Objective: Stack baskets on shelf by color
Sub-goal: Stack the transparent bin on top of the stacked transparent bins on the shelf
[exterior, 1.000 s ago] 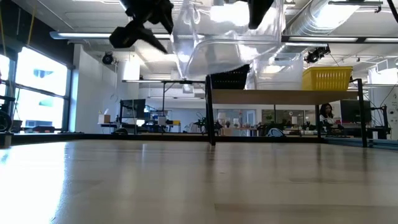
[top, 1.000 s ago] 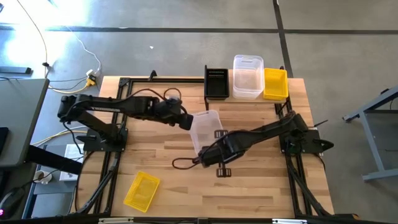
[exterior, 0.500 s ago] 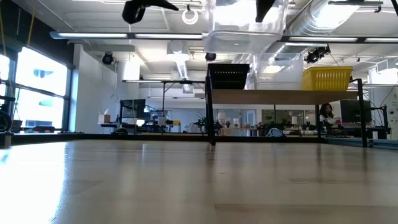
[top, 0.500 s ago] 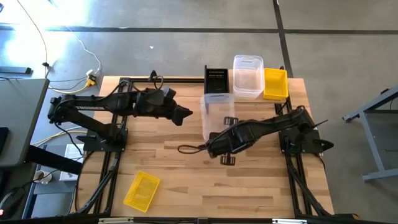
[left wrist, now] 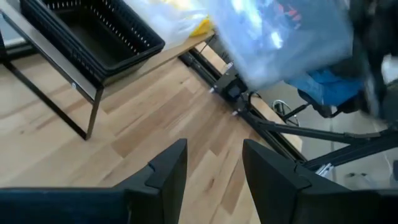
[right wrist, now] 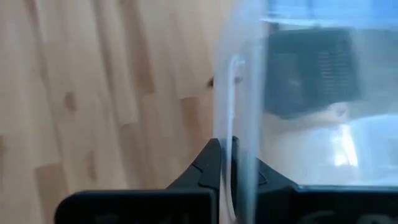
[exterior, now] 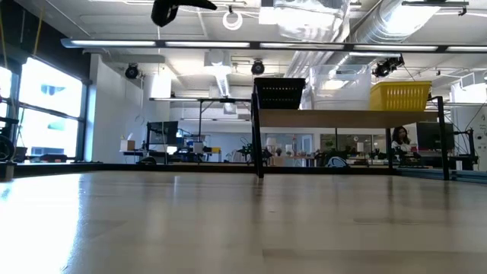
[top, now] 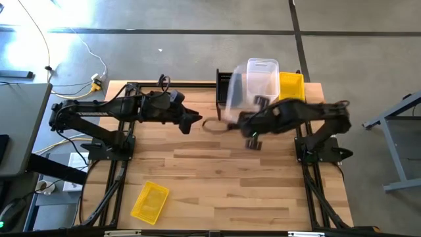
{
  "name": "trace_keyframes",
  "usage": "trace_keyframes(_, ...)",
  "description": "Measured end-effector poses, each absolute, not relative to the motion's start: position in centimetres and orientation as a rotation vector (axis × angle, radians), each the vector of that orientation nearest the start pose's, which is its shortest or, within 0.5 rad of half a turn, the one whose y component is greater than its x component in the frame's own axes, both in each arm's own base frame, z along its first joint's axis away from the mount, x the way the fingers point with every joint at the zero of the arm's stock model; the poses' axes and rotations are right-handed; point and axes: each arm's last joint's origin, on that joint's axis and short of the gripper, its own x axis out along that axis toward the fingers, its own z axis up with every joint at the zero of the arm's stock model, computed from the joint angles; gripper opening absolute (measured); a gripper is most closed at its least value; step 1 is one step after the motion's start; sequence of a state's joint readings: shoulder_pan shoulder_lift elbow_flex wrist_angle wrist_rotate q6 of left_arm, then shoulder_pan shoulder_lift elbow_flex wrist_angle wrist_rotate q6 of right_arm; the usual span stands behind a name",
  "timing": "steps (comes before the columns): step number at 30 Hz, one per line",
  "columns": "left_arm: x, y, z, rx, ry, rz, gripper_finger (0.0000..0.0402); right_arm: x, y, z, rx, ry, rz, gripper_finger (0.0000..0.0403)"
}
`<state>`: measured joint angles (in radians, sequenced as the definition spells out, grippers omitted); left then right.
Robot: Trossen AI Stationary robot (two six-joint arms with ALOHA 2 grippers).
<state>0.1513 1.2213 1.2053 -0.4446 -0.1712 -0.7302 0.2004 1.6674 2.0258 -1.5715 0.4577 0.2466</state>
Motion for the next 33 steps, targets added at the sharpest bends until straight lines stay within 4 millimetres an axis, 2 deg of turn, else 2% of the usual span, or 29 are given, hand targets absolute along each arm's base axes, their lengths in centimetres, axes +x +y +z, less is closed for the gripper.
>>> trace_keyframes(7, 25.8, 4.6, 36.5, -0.632, 0.332, 0.484, 0.0145, 23.4, 0.9, 45.9, -0.190, 0.984, -0.438, 0.0000)
trace_keyframes(11, 25.7, 4.9, 36.5, -0.576, 0.341, 0.488, 0.0145, 21.4, -1.0, 47.0, -0.222, 0.966, -0.462, 0.0000)
trace_keyframes(14, 25.7, 5.2, 36.5, -0.564, 0.341, 0.500, 0.0145, 20.6, -2.6, 47.3, -0.258, 0.991, -0.456, 0.0000)
trace_keyframes(21, 25.5, 6.1, 36.4, -0.533, 0.344, 0.525, 0.0145, 20.2, -7.0, 46.9, -0.290, 1.089, -0.352, 0.0000)
trace_keyframes(27, 25.3, 6.7, 36.4, -0.535, 0.340, 0.547, 0.0145, 20.0, -10.0, 46.3, -0.231, 1.128, -0.354, 0.0000)
trace_keyframes(33, 25.1, 7.3, 36.4, -0.539, 0.335, 0.569, 0.0145, 20.5, -11.1, 43.4, -0.171, 1.246, -0.330, 0.0000)
